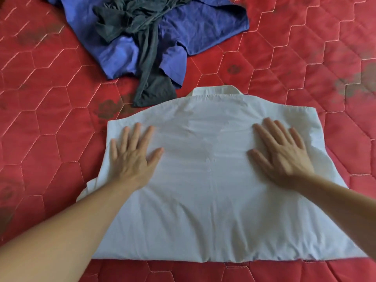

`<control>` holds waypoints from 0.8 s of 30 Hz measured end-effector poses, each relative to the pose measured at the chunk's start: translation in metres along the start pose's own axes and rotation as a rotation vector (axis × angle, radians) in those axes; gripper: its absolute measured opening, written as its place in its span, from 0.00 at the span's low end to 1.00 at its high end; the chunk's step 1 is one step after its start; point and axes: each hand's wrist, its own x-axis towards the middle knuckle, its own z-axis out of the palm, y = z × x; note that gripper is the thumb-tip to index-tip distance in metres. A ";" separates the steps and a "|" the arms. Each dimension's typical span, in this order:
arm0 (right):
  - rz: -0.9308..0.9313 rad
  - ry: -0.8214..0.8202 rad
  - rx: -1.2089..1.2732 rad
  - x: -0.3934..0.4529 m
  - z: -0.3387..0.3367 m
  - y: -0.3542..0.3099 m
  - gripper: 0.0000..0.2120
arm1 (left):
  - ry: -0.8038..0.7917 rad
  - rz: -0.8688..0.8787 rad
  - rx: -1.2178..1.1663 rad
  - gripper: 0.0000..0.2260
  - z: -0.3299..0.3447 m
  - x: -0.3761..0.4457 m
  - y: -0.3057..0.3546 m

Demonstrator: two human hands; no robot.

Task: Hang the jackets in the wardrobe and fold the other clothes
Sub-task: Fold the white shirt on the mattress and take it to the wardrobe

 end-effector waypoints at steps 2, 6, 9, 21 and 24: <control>0.014 0.015 -0.003 0.001 -0.001 0.013 0.34 | 0.027 0.032 -0.022 0.33 0.001 0.003 -0.009; 0.119 0.066 -0.002 -0.005 -0.001 0.042 0.33 | 0.022 -0.030 -0.046 0.30 0.001 0.002 -0.030; 0.245 0.071 0.014 -0.016 -0.002 0.059 0.33 | -0.011 -0.154 -0.079 0.26 -0.004 -0.004 -0.039; -0.101 0.009 0.064 -0.122 0.041 -0.089 0.30 | 0.056 0.201 -0.021 0.27 0.035 -0.144 0.057; 0.012 -0.036 0.029 -0.141 0.029 -0.024 0.32 | 0.061 0.100 -0.003 0.30 0.036 -0.147 -0.013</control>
